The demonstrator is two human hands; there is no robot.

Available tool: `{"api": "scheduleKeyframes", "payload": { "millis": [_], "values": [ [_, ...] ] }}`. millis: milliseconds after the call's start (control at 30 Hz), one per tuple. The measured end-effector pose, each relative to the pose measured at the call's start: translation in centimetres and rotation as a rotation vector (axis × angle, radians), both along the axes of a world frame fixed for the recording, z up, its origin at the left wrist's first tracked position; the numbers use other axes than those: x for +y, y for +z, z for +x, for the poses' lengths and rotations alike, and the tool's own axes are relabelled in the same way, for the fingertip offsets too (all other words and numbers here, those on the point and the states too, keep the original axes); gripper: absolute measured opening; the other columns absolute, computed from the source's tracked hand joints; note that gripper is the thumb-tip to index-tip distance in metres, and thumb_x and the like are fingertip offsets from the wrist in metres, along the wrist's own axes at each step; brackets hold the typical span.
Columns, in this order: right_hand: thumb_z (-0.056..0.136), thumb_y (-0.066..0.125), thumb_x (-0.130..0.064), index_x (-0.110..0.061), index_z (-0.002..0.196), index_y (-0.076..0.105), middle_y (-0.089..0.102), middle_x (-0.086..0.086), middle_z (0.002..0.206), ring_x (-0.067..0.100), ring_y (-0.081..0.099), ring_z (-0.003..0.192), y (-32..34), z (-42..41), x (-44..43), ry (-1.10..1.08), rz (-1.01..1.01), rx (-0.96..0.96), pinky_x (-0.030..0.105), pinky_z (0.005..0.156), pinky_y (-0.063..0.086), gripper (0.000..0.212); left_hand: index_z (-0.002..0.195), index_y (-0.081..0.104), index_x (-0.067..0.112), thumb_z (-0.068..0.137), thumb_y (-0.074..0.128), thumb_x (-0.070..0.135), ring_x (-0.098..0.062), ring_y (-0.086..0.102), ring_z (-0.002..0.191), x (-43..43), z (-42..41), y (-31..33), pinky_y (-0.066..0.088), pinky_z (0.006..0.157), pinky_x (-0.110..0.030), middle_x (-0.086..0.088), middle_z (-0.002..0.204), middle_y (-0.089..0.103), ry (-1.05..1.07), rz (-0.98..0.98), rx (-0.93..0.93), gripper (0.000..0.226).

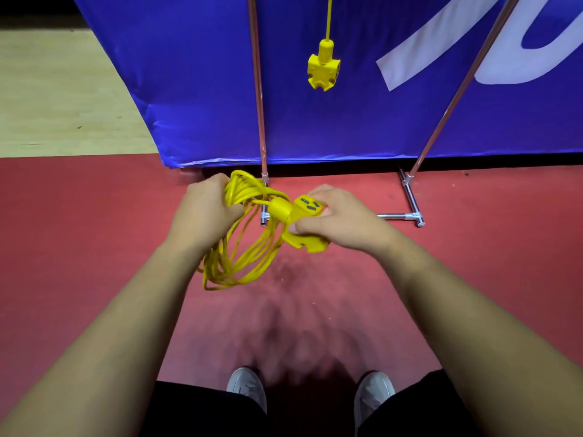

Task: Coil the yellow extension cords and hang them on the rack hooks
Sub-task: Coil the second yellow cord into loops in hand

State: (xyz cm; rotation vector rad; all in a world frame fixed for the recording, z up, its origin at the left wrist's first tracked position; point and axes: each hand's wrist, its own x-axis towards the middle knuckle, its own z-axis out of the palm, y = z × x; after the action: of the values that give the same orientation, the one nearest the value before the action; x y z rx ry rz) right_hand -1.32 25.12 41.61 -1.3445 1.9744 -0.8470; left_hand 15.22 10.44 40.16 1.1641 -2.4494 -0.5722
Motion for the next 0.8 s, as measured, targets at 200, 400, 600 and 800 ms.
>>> {"api": "scheduleKeyframes", "payload": {
  "millis": [200, 400, 600, 800],
  "values": [
    [0.079, 0.073, -0.01, -0.004, 0.071, 0.062, 0.069, 0.017, 0.068, 0.02, 0.063, 0.055, 2.1, -2.9, 1.7, 0.097, 0.042, -0.204, 0.03, 0.055, 0.05, 0.016, 0.121, 0.047, 0.031, 0.073, 0.065, 0.02, -0.039, 0.059, 0.084, 0.3, -0.3, -0.3, 0.044, 0.066, -0.039, -0.011, 0.088, 0.063, -0.016, -0.039, -0.102, 0.053],
    [0.074, 0.082, -0.013, -0.013, 0.077, 0.052, 0.056, 0.0, 0.066, 0.011, 0.056, 0.057, 1.6, -8.1, 2.4, -0.159, -0.155, -0.107, 0.023, 0.058, 0.046, 0.03, 0.115, 0.056, 0.029, 0.068, 0.073, 0.022, -0.016, 0.066, 0.067, 0.4, -0.1, 1.5, 0.051, 0.062, -0.034, -0.001, 0.076, 0.069, -0.328, 0.229, -0.045, 0.05],
    [0.08, 0.06, 0.009, -0.019, 0.14, 0.05, 0.049, 0.003, 0.136, 0.012, 0.047, 0.126, -3.4, -5.3, 0.8, -0.144, -0.221, 0.0, 0.022, 0.106, 0.036, 0.067, 0.11, 0.062, 0.03, 0.064, 0.075, 0.029, -0.02, 0.055, 0.053, 1.7, -0.5, 3.3, 0.041, 0.05, -0.026, -0.025, 0.081, 0.069, -0.439, 0.601, 0.134, 0.048],
    [0.078, 0.05, -0.008, -0.026, 0.129, 0.06, 0.049, 0.003, 0.145, 0.002, 0.029, 0.142, 1.3, -3.0, 0.7, 0.117, -0.161, -0.309, 0.019, 0.114, 0.027, 0.055, 0.111, 0.064, 0.029, 0.066, 0.076, 0.017, -0.024, 0.057, 0.058, 2.4, -1.4, 4.3, 0.045, 0.059, -0.036, -0.028, 0.082, 0.067, -0.483, 0.64, 0.206, 0.048]
  ]
}}
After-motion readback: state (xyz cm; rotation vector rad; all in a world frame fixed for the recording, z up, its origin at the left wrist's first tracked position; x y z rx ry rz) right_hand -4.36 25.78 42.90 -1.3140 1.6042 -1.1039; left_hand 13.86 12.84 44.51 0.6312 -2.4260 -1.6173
